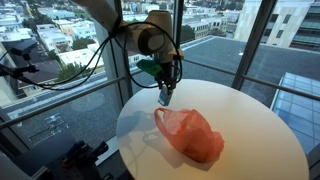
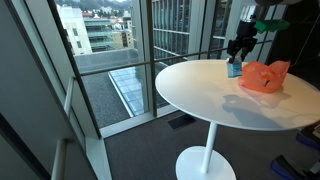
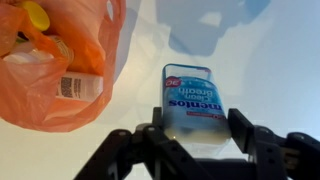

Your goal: Put the blue and white box on the table

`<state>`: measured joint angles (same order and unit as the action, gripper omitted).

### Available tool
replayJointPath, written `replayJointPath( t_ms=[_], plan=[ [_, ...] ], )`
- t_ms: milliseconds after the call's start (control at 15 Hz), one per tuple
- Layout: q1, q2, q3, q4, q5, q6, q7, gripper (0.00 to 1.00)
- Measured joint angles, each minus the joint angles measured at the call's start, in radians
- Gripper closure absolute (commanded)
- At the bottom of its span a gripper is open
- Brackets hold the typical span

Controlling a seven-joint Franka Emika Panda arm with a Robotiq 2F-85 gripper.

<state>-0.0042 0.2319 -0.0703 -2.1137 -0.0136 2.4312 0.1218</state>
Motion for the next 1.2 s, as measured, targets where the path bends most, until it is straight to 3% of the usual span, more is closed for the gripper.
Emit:
replayJointPath(
  t_ms=[1200],
  plan=[
    [0.050, 0.153, -0.012, -0.087, -0.019, 0.323, 0.049, 0.58]
  ],
)
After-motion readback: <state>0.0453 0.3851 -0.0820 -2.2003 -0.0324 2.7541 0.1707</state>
